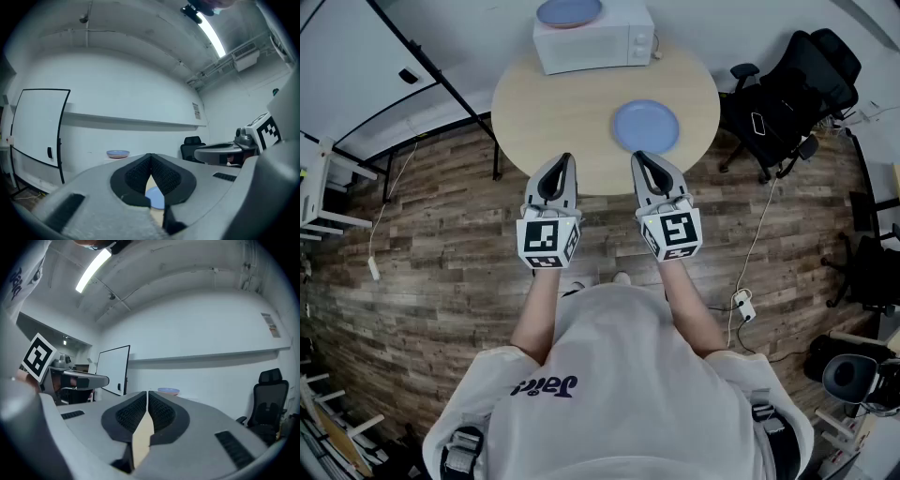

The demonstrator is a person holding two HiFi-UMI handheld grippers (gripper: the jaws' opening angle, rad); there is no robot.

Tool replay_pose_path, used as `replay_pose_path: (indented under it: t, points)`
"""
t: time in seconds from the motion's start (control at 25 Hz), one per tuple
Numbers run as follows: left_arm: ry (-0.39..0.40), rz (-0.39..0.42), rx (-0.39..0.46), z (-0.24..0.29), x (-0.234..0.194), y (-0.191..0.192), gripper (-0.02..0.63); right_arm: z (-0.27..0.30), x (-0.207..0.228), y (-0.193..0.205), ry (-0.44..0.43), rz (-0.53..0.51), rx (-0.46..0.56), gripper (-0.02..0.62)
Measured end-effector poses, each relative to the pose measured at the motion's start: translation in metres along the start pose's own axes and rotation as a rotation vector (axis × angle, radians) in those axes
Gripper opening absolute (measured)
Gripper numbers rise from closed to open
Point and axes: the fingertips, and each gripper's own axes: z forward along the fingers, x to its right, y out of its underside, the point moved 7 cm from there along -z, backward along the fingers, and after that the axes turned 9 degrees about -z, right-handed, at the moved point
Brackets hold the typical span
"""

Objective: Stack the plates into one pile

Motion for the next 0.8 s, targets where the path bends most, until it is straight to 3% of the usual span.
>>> replay_pose_path:
  t: [0.2, 0.48, 0.8]
  points:
    - [0.020, -0.019, 0.009, 0.012, 0.016, 0.006, 0.014, -0.003, 0.014, 0.005, 0.014, -0.010, 0.013, 0.025]
    - [-0.001, -0.076, -0.049, 0.014, 0.026, 0.032, 0.014, -0.010, 0.022, 0.026, 0.001, 0.033, -0.011, 0.025]
    - [-0.007, -0.075, -0.059, 0.032, 0.022, 0.032, 0.014, 0.007, 0.032, 0.034, -0.028, 0.052, -0.009, 0.026]
